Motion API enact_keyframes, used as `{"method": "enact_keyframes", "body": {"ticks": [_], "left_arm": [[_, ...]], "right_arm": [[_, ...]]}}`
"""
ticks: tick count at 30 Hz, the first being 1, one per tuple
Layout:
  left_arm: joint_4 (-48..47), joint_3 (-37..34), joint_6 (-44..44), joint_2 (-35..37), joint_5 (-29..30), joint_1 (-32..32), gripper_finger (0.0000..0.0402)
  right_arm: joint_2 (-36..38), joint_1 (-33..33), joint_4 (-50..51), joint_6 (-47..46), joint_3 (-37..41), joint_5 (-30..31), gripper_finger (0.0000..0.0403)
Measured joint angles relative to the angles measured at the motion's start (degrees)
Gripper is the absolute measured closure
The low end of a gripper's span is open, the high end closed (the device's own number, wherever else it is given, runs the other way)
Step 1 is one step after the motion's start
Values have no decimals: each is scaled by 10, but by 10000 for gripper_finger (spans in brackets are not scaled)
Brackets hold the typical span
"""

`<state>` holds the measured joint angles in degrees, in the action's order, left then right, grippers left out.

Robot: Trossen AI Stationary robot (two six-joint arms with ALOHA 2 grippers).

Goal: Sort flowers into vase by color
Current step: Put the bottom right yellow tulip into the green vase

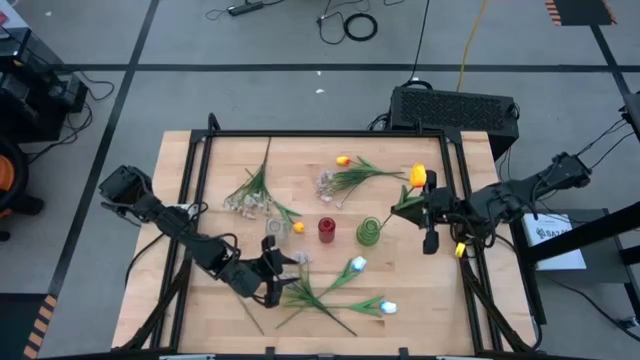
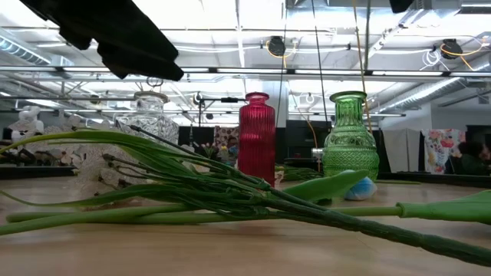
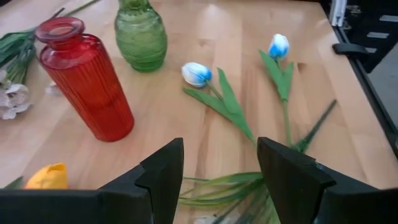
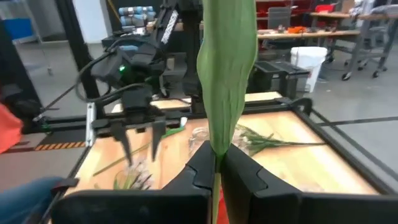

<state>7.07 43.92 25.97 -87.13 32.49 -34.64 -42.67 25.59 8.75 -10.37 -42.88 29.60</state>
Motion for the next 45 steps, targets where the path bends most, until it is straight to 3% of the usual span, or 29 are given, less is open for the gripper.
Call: {"method": "enact_keyframes", "body": {"ticks": [13, 18, 45], "left_arm": [[16, 0, -10, 0, 2, 2, 190], [15, 0, -14, 0, 2, 1, 190], [14, 0, -39, 0, 6, 1, 190]], "right_arm": [[38, 22, -167, 65, 98, 49, 394], [39, 22, -176, 66, 105, 77, 394], [7, 10, -145, 37, 105, 111, 394]]}}
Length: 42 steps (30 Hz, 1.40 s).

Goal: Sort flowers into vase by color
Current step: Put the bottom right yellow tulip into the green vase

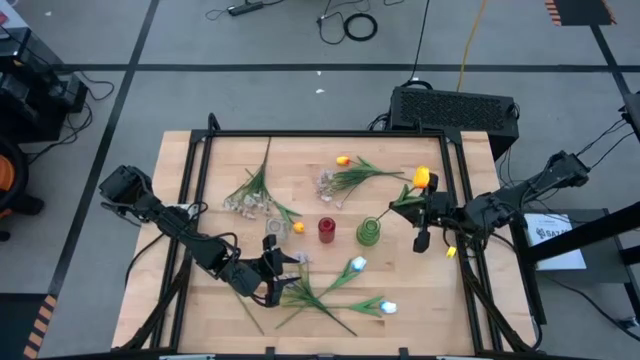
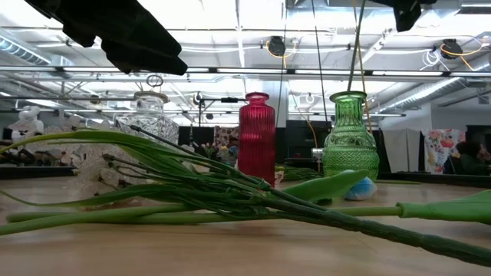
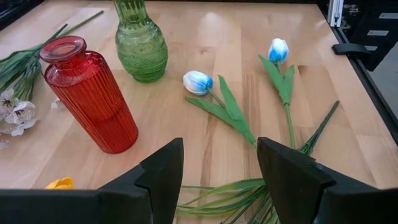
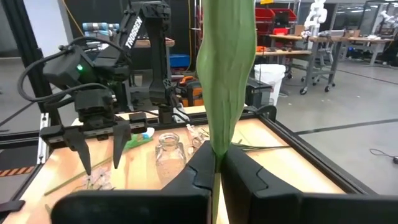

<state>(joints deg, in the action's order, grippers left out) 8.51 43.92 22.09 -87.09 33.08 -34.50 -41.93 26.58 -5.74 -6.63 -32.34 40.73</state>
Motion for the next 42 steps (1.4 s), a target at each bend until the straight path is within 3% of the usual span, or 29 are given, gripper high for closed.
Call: {"method": "enact_keyframes", "body": {"ticks": [11, 42], "left_arm": [[0, 0, 0, 0, 0, 0, 190], [0, -1, -1, 0, 0, 0, 190]], "right_arm": [[-2, 0, 58, -15, 0, -5, 394], [-94, -23, 42, -48, 0, -3, 394]]}}
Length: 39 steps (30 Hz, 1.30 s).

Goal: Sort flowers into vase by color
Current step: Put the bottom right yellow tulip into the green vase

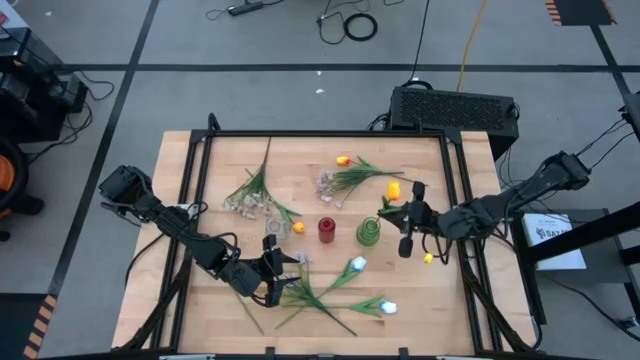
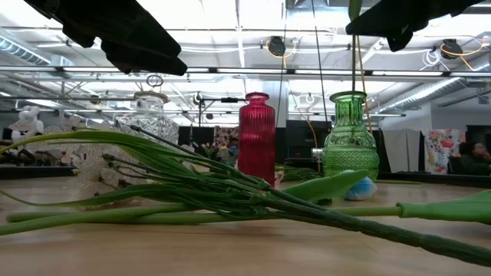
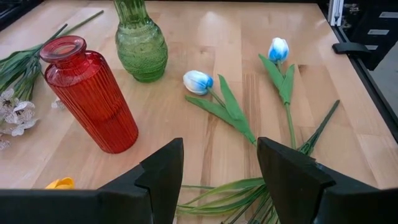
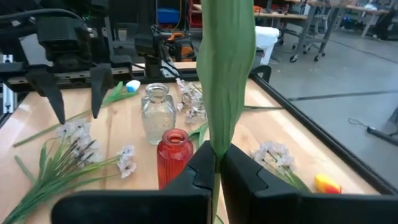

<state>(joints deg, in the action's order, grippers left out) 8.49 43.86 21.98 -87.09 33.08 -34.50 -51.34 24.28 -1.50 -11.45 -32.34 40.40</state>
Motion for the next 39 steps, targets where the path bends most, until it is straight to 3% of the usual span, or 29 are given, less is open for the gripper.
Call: {"method": "enact_keyframes", "body": {"ticks": [13, 23, 32, 39], "left_arm": [[0, 0, 0, 0, 0, 0, 190], [-2, 0, 0, 0, 0, 0, 190], [-5, 0, 1, 0, 0, 0, 190], [-5, 0, 1, 0, 0, 0, 190]], "right_arm": [[-49, -40, 17, -55, 0, -4, 394], [-65, -67, 31, -76, 0, -75, 394], [-67, -70, 32, -80, 0, -78, 394], [-67, -70, 34, -78, 0, -78, 353]]}}
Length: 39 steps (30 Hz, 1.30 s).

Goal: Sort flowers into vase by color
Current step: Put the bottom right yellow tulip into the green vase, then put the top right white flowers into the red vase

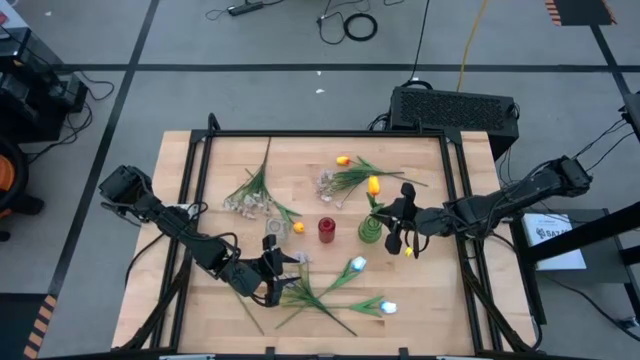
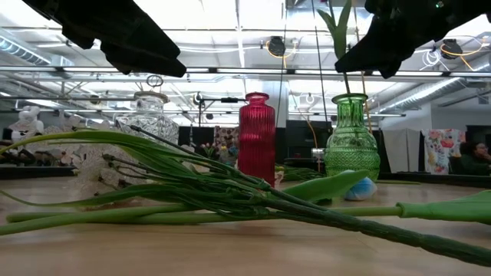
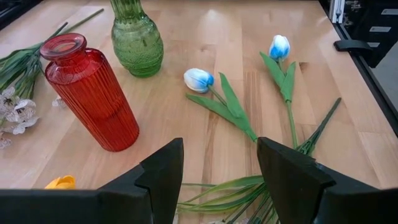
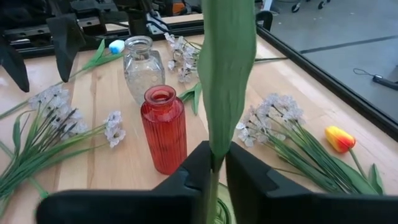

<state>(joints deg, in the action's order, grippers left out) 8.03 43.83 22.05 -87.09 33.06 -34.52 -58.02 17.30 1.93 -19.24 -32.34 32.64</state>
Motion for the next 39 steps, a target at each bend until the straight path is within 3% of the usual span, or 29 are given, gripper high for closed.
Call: {"method": "enact_keyframes", "body": {"ticks": [8, 21, 33, 39], "left_arm": [[0, 0, 0, 0, 0, 0, 190], [7, -20, 12, 0, 0, 0, 190], [24, -20, 14, 0, 0, 0, 190], [28, -20, 14, 0, 0, 0, 190]], "right_arm": [[1, 0, 1, 0, 0, 0, 283], [54, 1, 40, -9, 0, 0, 219], [138, 2, 91, -36, 0, 12, 207], [147, -1, 102, 9, 0, 85, 207]]}}
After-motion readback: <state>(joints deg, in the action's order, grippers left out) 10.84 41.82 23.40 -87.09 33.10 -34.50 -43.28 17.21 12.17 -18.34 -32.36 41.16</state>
